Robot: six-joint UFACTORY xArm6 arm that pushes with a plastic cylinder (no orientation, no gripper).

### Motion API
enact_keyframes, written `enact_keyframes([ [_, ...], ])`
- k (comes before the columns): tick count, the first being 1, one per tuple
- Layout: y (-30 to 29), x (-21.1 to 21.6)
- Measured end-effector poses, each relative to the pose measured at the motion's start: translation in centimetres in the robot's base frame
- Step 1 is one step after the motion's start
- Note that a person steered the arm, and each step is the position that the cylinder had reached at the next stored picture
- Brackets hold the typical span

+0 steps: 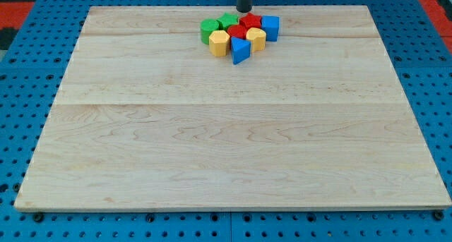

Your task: Push the green star along with the red circle and blue triangle towards the center

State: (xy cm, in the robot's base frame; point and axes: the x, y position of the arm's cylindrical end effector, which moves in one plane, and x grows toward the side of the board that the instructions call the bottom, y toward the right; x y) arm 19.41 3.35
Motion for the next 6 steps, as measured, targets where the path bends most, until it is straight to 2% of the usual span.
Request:
enact_keyframes([
  [5, -0.1, 0.4],
  [6, -1.2, 3.0],
])
